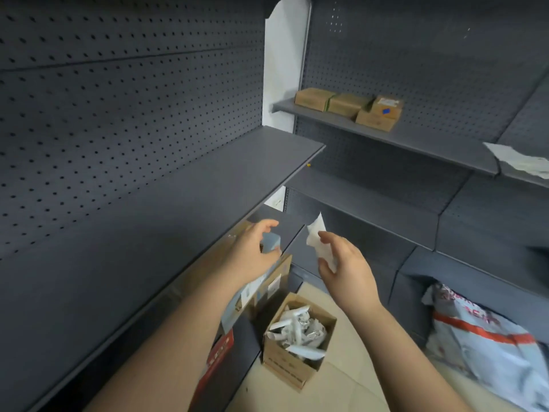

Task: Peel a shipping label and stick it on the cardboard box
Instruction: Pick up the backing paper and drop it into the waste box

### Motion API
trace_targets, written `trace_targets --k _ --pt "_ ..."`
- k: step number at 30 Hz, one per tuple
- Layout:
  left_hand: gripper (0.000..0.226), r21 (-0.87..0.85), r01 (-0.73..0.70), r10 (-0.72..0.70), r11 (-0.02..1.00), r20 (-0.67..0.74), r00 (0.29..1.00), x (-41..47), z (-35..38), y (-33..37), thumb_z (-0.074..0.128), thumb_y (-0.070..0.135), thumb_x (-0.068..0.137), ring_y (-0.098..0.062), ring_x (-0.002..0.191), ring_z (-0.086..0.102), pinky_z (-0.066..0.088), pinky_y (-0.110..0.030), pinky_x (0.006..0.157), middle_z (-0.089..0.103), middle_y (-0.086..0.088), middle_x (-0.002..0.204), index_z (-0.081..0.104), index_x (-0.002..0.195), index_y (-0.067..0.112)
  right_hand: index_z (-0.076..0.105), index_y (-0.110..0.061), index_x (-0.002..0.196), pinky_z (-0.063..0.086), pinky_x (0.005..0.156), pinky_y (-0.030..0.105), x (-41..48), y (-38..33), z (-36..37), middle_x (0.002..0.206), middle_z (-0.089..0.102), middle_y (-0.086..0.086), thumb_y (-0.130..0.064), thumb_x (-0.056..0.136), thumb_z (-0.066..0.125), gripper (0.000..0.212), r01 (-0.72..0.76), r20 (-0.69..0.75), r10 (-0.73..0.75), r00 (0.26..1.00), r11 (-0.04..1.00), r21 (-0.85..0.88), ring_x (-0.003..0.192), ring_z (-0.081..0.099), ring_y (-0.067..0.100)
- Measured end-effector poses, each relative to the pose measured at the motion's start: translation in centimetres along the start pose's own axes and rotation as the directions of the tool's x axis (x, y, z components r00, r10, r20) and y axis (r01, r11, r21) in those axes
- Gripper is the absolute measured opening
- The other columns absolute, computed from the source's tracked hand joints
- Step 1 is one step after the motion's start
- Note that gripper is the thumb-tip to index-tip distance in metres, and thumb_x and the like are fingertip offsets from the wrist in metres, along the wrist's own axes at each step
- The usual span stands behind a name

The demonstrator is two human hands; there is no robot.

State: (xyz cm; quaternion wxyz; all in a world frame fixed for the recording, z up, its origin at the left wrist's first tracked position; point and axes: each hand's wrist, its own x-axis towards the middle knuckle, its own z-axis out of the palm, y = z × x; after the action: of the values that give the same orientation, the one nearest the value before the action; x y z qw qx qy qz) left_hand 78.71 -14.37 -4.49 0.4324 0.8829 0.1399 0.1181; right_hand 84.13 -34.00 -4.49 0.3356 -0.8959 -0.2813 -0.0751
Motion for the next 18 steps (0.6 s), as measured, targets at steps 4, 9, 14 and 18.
trace_targets --k 4,9,14,18 --pt "0.056 -0.017 0.059 -0.058 0.998 0.056 0.997 2.7 3.5 -2.0 0.068 0.015 0.08 -0.016 0.12 0.049 0.042 -0.038 0.099 0.051 0.002 0.13 0.046 0.13 0.031 0.049 -0.023 0.13 0.047 0.09 0.034 1.2 4.6 2.3 0.128 0.059 0.0 -0.008 0.085 0.059 0.049 -0.058 0.044 0.057 0.997 0.998 0.011 0.116 0.053 0.022" --pt "0.058 -0.004 0.069 -0.068 0.998 0.114 0.991 5.9 7.5 -5.1 0.069 0.008 0.079 -0.014 0.119 0.048 0.042 -0.037 0.102 0.052 0.0 0.132 0.048 0.131 0.023 0.047 -0.024 0.132 0.044 0.09 0.029 1.5 9.2 6.1 0.13 0.057 -0.001 -0.008 0.085 0.058 0.05 -0.152 0.081 0.148 0.986 0.988 0.039 0.117 0.053 0.02" --pt "0.057 -0.016 0.06 -0.057 0.998 0.148 0.987 8.7 11.9 -9.2 0.071 0.007 0.078 -0.007 0.114 0.047 0.04 -0.022 0.096 0.053 0.004 0.129 0.05 0.128 0.025 0.047 -0.025 0.133 0.043 0.091 0.026 1.3 13.5 10.5 0.131 0.056 -0.003 -0.007 0.084 0.06 0.053 -0.26 0.109 0.25 0.962 0.962 0.085 0.116 0.053 0.018" --pt "0.055 -0.003 0.055 -0.053 0.998 0.197 0.979 10.6 15.9 -13.1 0.07 0.014 0.078 -0.007 0.117 0.05 0.043 -0.024 0.098 0.055 0.007 0.13 0.051 0.127 0.028 0.045 -0.026 0.134 0.047 0.091 0.028 0.8 17.7 14.8 0.129 0.055 -0.006 -0.007 0.084 0.061 0.056 -0.325 0.102 0.314 0.944 0.937 0.126 0.109 0.054 0.013"
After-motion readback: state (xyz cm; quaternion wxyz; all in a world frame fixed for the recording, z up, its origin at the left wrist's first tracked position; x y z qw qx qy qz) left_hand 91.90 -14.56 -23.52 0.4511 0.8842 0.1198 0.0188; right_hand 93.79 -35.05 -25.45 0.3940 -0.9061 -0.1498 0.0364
